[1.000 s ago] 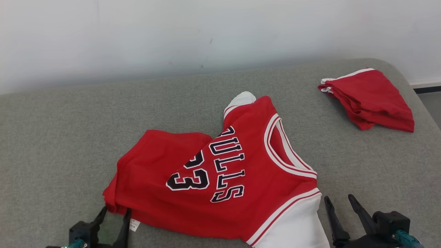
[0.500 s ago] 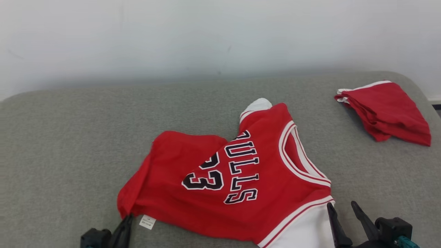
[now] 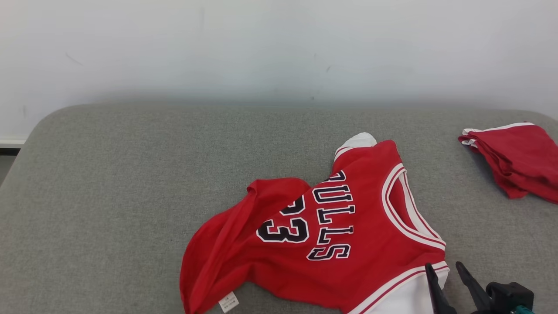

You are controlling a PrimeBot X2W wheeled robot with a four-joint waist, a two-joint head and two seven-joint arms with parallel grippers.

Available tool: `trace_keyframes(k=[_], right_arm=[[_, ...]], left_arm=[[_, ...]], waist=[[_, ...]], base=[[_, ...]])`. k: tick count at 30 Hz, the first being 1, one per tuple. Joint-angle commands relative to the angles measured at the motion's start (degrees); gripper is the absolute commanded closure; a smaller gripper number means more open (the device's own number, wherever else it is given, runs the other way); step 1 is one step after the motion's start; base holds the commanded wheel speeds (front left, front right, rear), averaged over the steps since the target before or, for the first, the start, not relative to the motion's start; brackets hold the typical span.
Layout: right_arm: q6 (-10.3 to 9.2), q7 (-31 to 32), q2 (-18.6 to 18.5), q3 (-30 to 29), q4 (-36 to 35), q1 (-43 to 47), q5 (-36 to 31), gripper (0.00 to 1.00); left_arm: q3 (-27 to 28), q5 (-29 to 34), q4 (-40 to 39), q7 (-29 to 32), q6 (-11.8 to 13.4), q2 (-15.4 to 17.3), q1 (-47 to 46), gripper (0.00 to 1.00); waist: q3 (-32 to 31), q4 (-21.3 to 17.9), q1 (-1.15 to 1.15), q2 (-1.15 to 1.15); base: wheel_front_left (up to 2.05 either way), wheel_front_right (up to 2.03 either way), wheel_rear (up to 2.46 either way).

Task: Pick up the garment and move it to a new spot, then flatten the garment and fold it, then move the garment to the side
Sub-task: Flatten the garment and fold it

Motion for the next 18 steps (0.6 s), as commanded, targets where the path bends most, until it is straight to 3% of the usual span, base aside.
trace_keyframes(k=[1, 5, 10, 18], right_arm=[[-0.11, -0.14, -0.41, -0.47, -0.30, 0.53, 0.54, 0.00], [-0.11, -0.06, -0.38, -1.01, -0.52, 0.80, 0.50, 0.00], [-0.11, 0.13, -0.14, -0.75, -0.25, 0.34, 0.41, 0.00], [-0.11, 0.59, -0.24, 0.89, 0.23, -1.69, 0.44, 0.00]], left_arm=[[-0.33, -0.48, -2.40, 1.08, 0.43, 0.27, 2.00, 1.00], [-0.34, -2.54, -8.12, 3.48, 1.13, 0.25, 5.29, 1.00], [-0.61, -2.85, -9.21, 3.85, 1.02, 0.16, 5.06, 1.00], [-3.20, -0.84, -1.49, 0.66, -0.95, 0.35, -5.66, 1.00]], waist=[[0.37, 0.31, 0.00, 0.00], [0.90, 0.64, 0.00, 0.00], [1.05, 0.63, 0.00, 0.00], [1.52, -1.04, 0.00, 0.00]], base=[[0.00, 0.00, 0.00], [0.00, 0.00, 0.00], [0.00, 0.00, 0.00], [0.00, 0.00, 0.00]])
